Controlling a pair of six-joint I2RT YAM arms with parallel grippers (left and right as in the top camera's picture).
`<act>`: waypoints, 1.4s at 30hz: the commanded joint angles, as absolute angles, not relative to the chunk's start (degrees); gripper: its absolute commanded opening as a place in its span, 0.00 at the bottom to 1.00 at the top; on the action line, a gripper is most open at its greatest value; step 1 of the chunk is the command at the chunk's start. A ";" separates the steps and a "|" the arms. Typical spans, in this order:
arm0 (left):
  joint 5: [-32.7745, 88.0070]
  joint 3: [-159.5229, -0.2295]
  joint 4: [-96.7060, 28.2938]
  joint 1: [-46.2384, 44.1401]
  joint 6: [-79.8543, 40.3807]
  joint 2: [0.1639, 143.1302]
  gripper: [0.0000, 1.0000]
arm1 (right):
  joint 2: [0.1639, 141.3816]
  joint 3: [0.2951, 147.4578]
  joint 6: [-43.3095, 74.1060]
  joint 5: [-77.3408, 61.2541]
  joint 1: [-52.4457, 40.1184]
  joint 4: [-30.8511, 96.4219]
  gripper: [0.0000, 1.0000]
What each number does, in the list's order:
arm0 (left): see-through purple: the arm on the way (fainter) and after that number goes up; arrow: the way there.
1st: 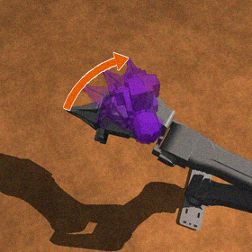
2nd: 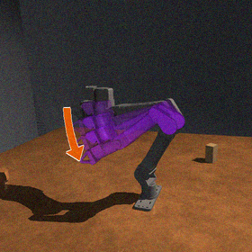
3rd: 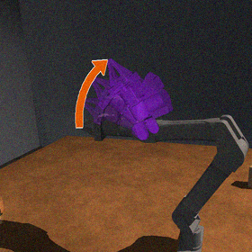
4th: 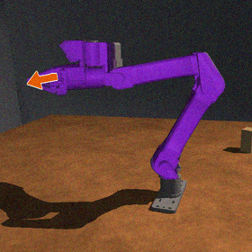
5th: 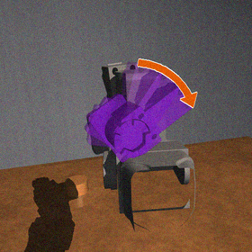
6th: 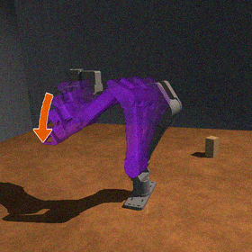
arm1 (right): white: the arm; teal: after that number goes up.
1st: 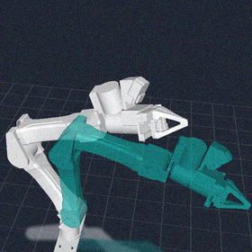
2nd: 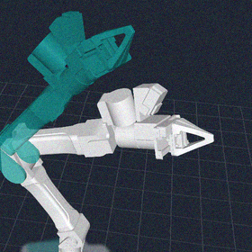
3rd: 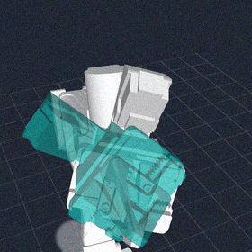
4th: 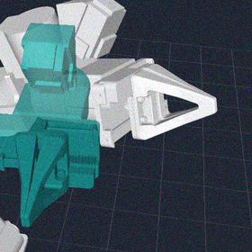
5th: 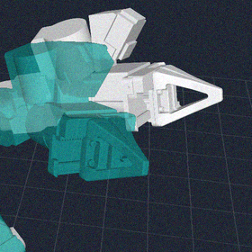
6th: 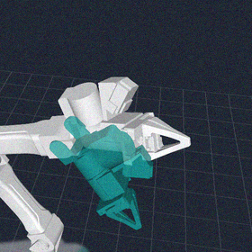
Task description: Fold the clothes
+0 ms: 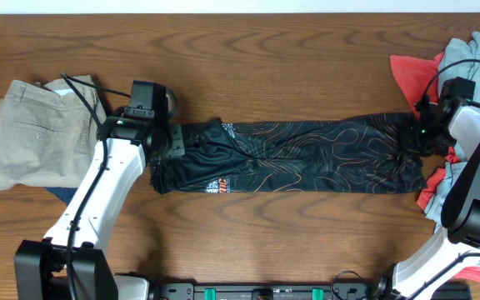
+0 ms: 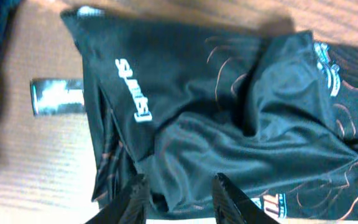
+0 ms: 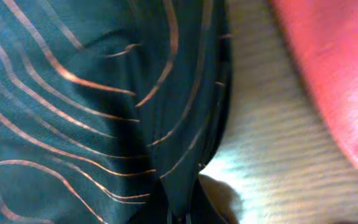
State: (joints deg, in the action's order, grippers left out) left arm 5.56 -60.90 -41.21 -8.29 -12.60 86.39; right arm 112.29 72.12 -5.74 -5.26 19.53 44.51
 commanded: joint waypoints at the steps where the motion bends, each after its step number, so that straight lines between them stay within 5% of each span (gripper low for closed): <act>1: 4.86 -61.34 -42.22 -7.99 -15.03 86.30 0.36 | 109.82 74.98 -6.96 -8.97 17.32 46.15 0.01; 23: 4.86 -60.23 -42.63 -7.99 -15.16 86.43 0.36 | 105.65 75.16 1.15 -12.45 -16.16 50.04 0.01; 38: 4.86 -60.23 -42.61 -7.99 -15.16 86.46 0.36 | 105.67 75.16 5.76 -12.51 -23.40 45.89 0.05; 42: 4.86 -60.23 -42.61 -7.99 -15.16 86.48 0.36 | 105.67 75.16 5.74 -12.53 -24.60 45.60 0.27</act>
State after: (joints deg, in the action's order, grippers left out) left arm 5.56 -60.88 -42.28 -8.29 -14.83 86.39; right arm 106.32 74.54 5.32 -12.03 -23.11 45.89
